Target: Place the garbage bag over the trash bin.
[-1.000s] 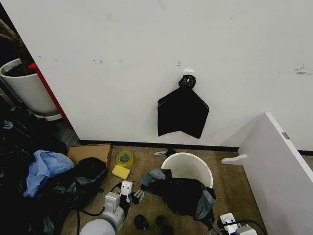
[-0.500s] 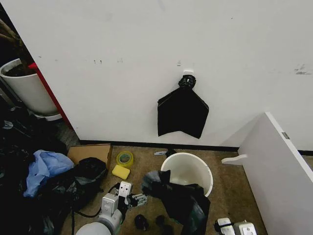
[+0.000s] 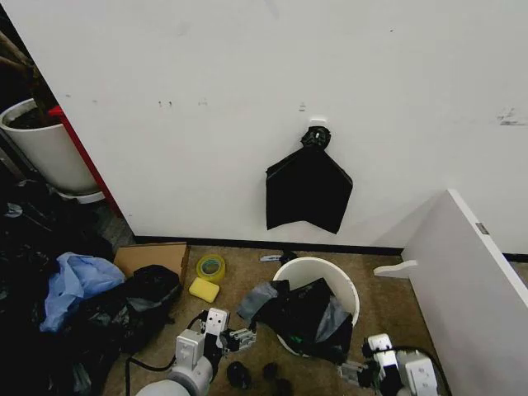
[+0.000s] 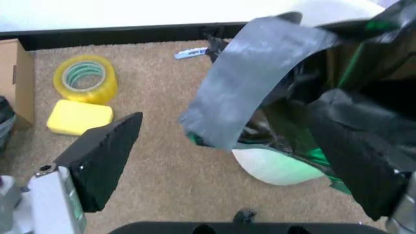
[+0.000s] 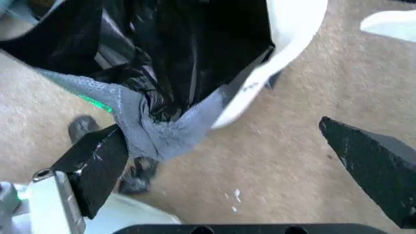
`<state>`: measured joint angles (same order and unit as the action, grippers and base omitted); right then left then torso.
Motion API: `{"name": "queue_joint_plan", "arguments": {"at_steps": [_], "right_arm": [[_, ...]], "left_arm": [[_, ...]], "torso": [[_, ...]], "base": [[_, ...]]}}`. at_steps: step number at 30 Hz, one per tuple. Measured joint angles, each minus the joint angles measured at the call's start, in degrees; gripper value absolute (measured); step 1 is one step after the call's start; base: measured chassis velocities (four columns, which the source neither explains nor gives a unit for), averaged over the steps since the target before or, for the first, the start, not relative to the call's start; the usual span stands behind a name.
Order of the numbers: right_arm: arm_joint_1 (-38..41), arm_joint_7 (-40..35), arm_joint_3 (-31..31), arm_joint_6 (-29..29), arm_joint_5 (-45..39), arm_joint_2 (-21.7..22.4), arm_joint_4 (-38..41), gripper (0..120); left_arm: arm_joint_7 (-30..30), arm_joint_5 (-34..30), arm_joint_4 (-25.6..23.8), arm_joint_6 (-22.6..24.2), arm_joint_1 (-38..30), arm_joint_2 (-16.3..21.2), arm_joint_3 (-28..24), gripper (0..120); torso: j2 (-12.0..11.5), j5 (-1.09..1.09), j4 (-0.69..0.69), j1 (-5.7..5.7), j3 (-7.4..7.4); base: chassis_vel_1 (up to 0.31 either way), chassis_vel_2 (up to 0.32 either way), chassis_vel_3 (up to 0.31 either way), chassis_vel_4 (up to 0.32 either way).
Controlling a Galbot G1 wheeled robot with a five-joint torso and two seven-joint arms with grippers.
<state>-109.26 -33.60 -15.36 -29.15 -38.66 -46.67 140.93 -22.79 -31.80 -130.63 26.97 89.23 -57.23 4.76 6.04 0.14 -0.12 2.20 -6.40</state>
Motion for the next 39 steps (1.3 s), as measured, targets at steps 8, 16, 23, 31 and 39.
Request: {"name": "queue_joint_plan", "arguments": {"at_steps": [8,16,23,31,39], "right_arm": [[-5.1,23.16,-3.89,39.72,34.37,1.51,-20.39,100],[-5.83,33.59,-5.76,43.38,31.55,2.54,-21.2,100],[-0.18,58.18,-10.77,46.27,24.17,2.73,-26.09,100],[6.46,91.77,-18.47,53.94,16.77,2.36,-37.18,100],[7.67,90.79,-20.76,57.54,8.15,2.46,-40.06,100]], "left_arm": [[0.36,1.33,0.33,-0.67,1.49,-0.55,-0.42,100],[0.4,1.75,0.93,-0.63,1.27,-1.32,-0.46,100],[0.45,1.26,0.99,-0.62,1.14,-1.12,0.3,100],[1.85,1.1,2.29,-0.76,0.89,-1.25,-0.34,100],[1.86,0.62,2.56,-0.52,-0.67,0.05,0.65,100]], "torso": [[0.0,0.03,0.01,0.0,0.0],[0.0,0.01,0.01,0.0,0.0],[0.0,0.01,0.01,0.0,0.0],[0.0,0.01,0.01,0.0,0.0],[0.0,0.01,-0.01,0.0,0.0]], "base": [[0.0,0.0,0.0,0.0],[0.0,0.0,0.0,0.0],[0.0,0.0,0.0,0.0],[0.0,0.0,0.0,0.0],[0.0,0.0,0.0,0.0]]}}
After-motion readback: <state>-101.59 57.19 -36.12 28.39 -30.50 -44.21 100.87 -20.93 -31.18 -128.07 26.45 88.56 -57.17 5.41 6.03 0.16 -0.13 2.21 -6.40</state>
